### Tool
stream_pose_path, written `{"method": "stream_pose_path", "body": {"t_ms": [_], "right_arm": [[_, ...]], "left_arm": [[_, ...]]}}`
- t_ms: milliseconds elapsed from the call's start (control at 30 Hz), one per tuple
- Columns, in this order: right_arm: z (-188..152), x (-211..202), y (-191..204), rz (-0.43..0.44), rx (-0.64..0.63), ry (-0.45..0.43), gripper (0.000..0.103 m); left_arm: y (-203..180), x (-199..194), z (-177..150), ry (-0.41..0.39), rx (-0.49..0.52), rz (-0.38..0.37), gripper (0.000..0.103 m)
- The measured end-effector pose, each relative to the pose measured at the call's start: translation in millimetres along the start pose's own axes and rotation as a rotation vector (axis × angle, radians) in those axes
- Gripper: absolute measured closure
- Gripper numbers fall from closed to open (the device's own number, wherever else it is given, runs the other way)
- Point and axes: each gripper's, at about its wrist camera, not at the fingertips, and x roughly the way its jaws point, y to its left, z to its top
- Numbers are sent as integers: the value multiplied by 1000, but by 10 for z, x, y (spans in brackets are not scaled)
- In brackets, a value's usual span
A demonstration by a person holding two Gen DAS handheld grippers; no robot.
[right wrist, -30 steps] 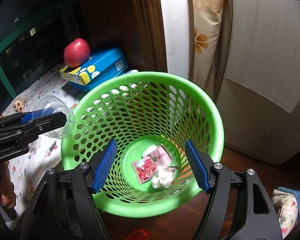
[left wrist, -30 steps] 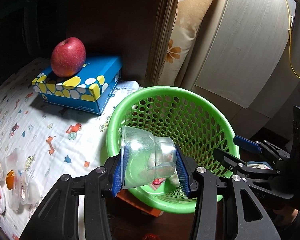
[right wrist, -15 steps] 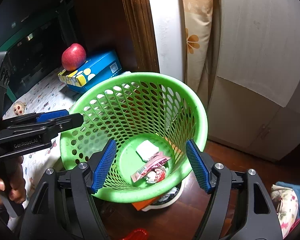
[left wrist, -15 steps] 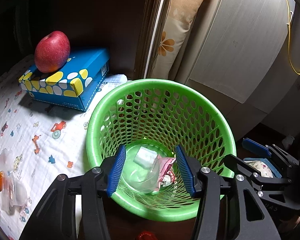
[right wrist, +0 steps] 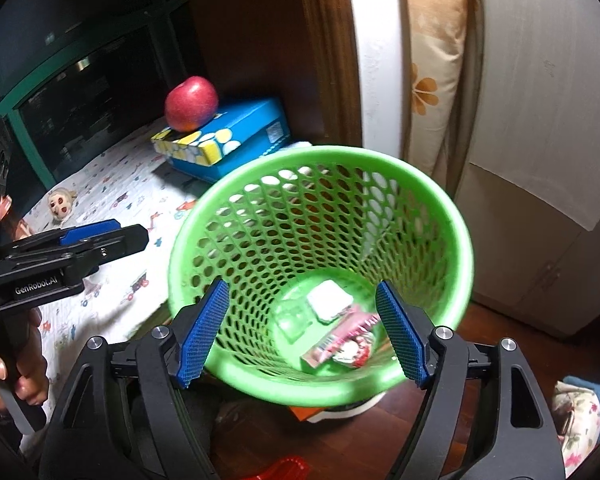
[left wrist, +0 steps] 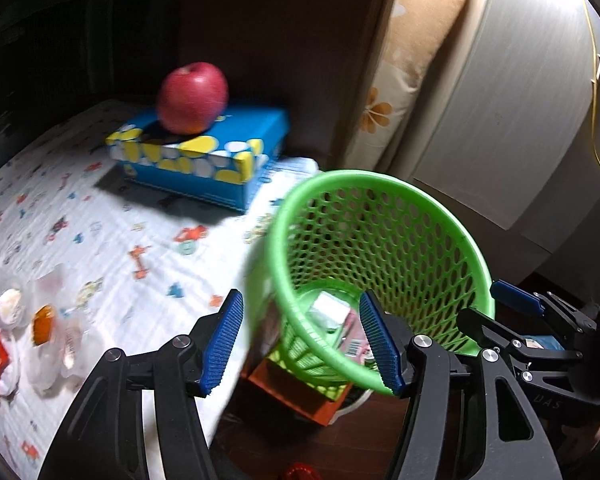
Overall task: Collect trash
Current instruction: 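Move both tools back to the table and grasp the orange snack packet with left tool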
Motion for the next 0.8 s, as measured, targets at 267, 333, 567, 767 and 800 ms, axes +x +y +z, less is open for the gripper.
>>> {"method": "stream_pose_path", "body": {"t_ms": [267, 333, 567, 767, 800], "right_arm": [[55, 127, 518, 71, -78, 14, 26], [62, 158, 650, 89, -97, 20, 26], [74, 283, 1107, 146, -164, 43, 26], [105, 398, 1509, 197, -216, 59, 26], [110, 413, 1571, 204, -224, 61, 26]], "left_arm": [[723, -352, -236, -35, -121, 121, 42], [955, -445, -322, -41, -160, 164, 41], [1789, -738, -580, -61, -312, 314, 41], [2514, -941, -791, -72, -433, 455, 35], [2629, -950, -824, -69, -456, 466, 35]]}}
